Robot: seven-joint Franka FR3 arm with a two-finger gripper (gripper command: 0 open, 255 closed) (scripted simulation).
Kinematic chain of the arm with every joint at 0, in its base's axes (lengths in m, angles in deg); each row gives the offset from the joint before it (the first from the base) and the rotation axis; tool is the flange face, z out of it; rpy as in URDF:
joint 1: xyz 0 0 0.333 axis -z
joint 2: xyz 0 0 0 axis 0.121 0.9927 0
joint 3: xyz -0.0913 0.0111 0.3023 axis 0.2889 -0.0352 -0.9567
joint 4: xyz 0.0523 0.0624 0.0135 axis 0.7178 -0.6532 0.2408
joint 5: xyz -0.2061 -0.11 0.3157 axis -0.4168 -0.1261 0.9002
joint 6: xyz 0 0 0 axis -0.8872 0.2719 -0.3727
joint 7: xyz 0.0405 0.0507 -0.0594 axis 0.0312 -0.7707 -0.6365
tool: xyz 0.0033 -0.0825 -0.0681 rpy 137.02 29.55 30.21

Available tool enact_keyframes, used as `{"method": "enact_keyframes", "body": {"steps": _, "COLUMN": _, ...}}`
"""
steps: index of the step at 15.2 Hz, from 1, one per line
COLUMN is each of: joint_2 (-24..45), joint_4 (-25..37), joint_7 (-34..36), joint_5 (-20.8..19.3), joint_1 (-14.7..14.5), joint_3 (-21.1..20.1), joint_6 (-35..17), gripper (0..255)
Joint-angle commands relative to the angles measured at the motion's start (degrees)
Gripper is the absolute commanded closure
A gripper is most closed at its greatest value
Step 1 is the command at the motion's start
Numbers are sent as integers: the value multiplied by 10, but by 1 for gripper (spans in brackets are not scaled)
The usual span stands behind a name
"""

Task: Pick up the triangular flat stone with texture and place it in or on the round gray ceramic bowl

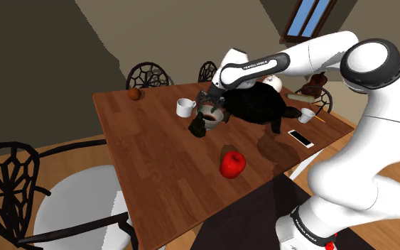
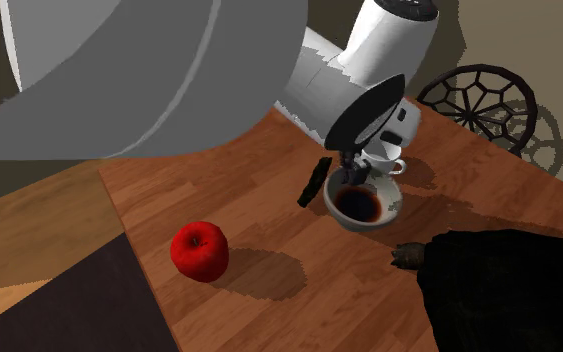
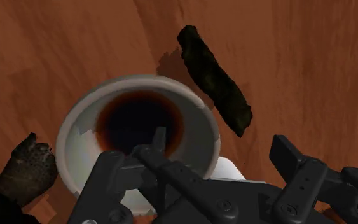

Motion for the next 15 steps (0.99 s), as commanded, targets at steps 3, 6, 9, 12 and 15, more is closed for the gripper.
{"method": "enact_keyframes", "body": {"steps": 3, "joint_2": -14, "joint_4": -92, "joint_7": -187, "joint_5": -47, "joint_1": 58, "joint_3": -60, "joint_6": -131, "gripper": 0}}
{"method": "enact_keyframes", "body": {"steps": 6, "joint_2": 6, "joint_4": -84, "joint_7": -173, "joint_5": -69, "joint_1": 31, "joint_3": -34, "joint_6": -144, "gripper": 0}}
{"method": "enact_keyframes", "body": {"steps": 9, "joint_2": 23, "joint_4": -77, "joint_7": -161, "joint_5": -85, "joint_1": 9, "joint_3": -13, "joint_6": -155, "gripper": 0}}
{"method": "enact_keyframes", "body": {"steps": 12, "joint_2": 23, "joint_4": -77, "joint_7": -161, "joint_5": -85, "joint_1": 9, "joint_3": -13, "joint_6": -155, "gripper": 0}}
{"method": "enact_keyframes", "body": {"steps": 15, "joint_2": 23, "joint_4": -77, "joint_7": -161, "joint_5": -85, "joint_1": 9, "joint_3": -13, "joint_6": -155, "gripper": 0}}
